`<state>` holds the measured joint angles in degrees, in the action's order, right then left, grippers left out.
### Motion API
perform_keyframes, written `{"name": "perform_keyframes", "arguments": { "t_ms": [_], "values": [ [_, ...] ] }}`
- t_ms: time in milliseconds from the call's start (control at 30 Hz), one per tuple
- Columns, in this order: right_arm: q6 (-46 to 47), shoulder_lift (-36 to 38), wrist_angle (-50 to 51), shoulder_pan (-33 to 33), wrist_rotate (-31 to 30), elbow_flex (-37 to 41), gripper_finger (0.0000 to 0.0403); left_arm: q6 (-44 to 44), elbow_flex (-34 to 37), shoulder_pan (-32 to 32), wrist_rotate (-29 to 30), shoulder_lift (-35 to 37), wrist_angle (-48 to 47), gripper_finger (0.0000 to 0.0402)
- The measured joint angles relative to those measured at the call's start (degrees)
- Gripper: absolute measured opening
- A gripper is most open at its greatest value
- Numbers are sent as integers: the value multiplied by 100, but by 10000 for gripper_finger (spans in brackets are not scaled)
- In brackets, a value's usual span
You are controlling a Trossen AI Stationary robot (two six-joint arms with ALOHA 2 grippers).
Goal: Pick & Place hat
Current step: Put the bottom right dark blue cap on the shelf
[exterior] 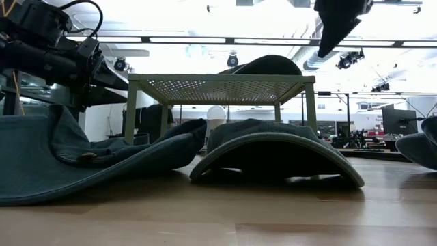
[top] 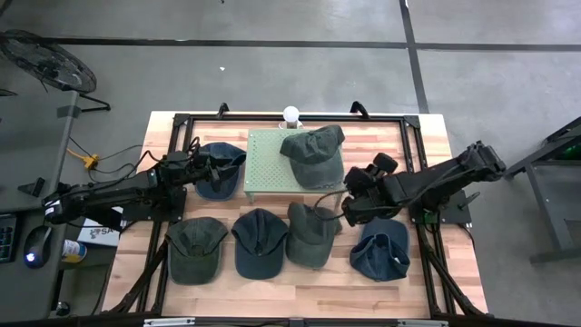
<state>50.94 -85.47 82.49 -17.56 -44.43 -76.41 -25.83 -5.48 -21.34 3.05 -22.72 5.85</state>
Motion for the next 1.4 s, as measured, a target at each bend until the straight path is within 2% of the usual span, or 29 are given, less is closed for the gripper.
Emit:
{"name": "perform_keyframes", "arguments": {
  "t_ms": [200, 433, 533, 667, 800, 900, 1133, 1233, 1400],
  "values": [
    [203, 10, 59, 385, -225, 40, 105, 0, 0, -1, -1, 1, 1, 218],
    [-509, 330, -301, 1157, -293, 43, 11, 0, 0, -1, 0, 2, 0, 218],
    [-1081, 377, -634, 1561, 21, 43, 9, 0, 0, 0, -1, 0, 1, 218],
    [-1298, 353, -742, 1846, 966, 43, 7, 0, 0, -1, 0, 1, 0, 218],
    [-673, 334, -103, 1450, 2014, 43, 3, 0, 0, -2, -1, 2, 0, 218],
    [-95, 334, 402, 902, 2546, 43, 11, 0, 0, -1, 0, 2, 0, 218],
    [738, 336, 383, -445, 3504, 43, 28, 0, 0, -2, 0, 0, 0, 218],
    [499, 336, 171, -941, 3616, 43, 36, 0, 0, -1, 0, 2, 0, 218],
    [-677, 138, -327, -1558, 3283, 43, 55, 0, 0, -2, 0, 2, 0, 218]
  ]
}}
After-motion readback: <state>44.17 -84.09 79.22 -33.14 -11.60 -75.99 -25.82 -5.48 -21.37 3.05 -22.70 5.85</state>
